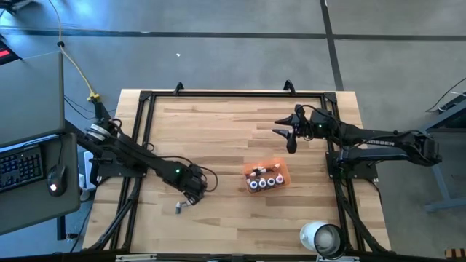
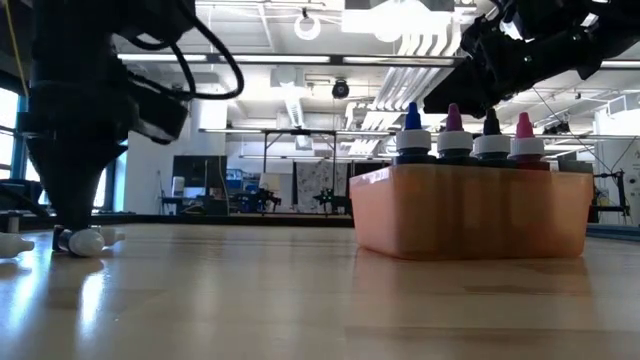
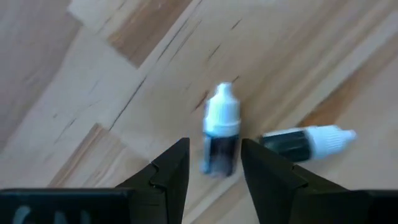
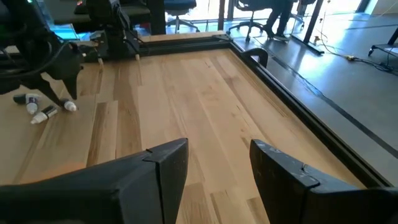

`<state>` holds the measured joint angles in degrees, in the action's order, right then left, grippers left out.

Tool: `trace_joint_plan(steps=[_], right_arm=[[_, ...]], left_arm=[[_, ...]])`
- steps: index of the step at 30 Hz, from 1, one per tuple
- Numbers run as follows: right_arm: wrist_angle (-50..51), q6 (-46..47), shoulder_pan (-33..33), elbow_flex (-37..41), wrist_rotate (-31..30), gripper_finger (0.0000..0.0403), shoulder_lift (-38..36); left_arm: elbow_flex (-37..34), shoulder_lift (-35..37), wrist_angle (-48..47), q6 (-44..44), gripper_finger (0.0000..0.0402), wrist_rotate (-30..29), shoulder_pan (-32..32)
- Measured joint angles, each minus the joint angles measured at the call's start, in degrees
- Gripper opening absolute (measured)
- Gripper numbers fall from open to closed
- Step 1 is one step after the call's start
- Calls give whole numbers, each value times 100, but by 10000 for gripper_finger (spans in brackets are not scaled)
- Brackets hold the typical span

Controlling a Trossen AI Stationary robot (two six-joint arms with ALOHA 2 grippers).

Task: Pick & Place food coloring
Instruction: Put the small orange food coloring bottle into the orange bin

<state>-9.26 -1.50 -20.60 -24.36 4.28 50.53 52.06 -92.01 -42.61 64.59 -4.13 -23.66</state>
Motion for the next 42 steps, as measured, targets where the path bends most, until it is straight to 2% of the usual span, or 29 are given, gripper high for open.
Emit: trace_joint_plan(steps=[16,26,32,36,42], right_arm=[[-29,0,0,0,-1,167,54],[-45,0,0,0,-1,167,56],[-130,2,0,0,-1,167,56],[-130,1,0,0,-1,167,56],[-129,2,0,0,-1,167,56]], left_arm=[[59,-343,38,17,140,-155,0],[91,-352,237,62,65,-332,1],[87,-384,1496,-105,67,-1137,376],[87,-383,2566,-1039,70,-1337,888],[87,-378,4524,-2754,71,-1328,1572]])
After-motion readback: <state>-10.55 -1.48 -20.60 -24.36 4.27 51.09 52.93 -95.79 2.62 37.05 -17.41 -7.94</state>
